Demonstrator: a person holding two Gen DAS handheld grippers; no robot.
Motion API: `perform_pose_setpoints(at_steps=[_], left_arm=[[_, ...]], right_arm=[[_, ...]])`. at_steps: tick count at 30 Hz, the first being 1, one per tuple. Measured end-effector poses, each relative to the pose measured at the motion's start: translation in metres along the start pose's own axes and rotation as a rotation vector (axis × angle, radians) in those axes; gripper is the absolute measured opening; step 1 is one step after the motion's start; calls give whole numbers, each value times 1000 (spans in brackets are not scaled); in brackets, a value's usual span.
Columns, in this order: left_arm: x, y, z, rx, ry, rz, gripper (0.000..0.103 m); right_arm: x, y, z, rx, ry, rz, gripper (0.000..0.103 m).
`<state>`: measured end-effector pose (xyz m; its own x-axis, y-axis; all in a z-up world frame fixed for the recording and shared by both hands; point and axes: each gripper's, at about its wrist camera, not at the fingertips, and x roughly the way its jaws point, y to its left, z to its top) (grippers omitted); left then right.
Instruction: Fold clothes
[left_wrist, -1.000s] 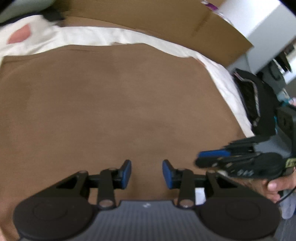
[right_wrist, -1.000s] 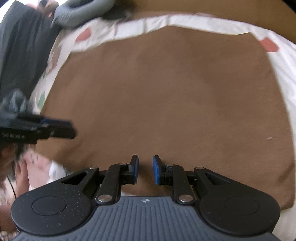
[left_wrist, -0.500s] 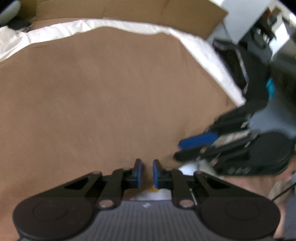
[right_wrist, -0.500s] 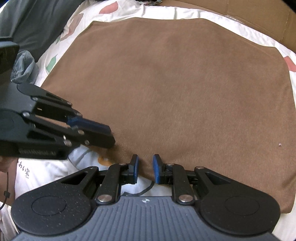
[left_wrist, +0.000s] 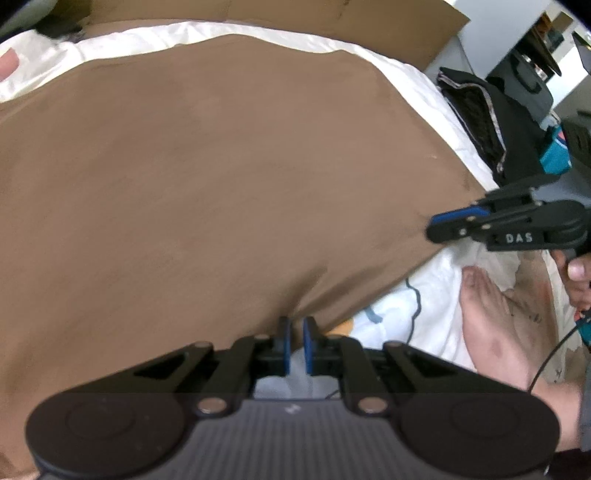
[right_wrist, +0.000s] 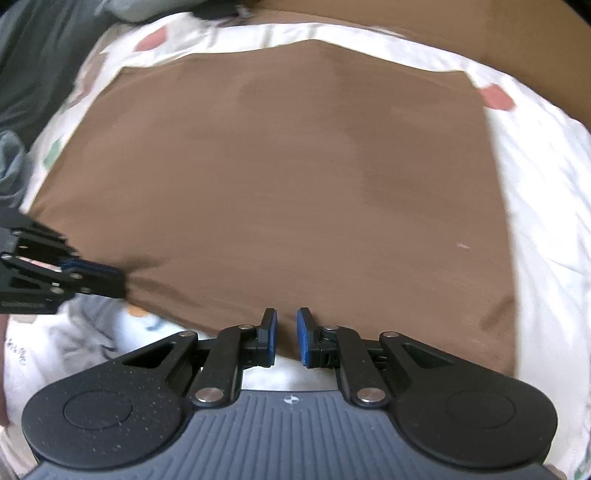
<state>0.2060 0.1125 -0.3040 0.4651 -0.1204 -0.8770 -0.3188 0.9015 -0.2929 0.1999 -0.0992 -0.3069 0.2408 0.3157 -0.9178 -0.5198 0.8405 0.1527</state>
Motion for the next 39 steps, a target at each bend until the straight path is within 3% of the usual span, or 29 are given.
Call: perform_pose_setpoints(at_steps=[5, 10, 19, 24, 27, 34, 39], left_arm=[[-15, 12, 4, -20, -24, 41, 10], [-12, 24, -6, -83, -8, 19, 10], [-7, 22, -18, -30, 19, 25, 11], [-22, 31, -19, -34, 32, 6, 11], [-38, 38, -17, -13, 29, 45, 12], [-85, 83, -21, -130, -55, 172, 30], [-100, 108, -36, -211, -59, 237, 31]], right_arm=[[-1, -19, -6, 44, 9, -59, 17], [0, -27, -7, 74, 27, -99, 17], [-13, -32, 0, 67, -20, -151, 18], [-5, -33, -7, 99, 13, -133, 18], [-5, -37, -10, 114, 25, -137, 18], [-11, -47, -12, 136, 38, -193, 18], [-20, -47, -12, 129, 18, -234, 18]])
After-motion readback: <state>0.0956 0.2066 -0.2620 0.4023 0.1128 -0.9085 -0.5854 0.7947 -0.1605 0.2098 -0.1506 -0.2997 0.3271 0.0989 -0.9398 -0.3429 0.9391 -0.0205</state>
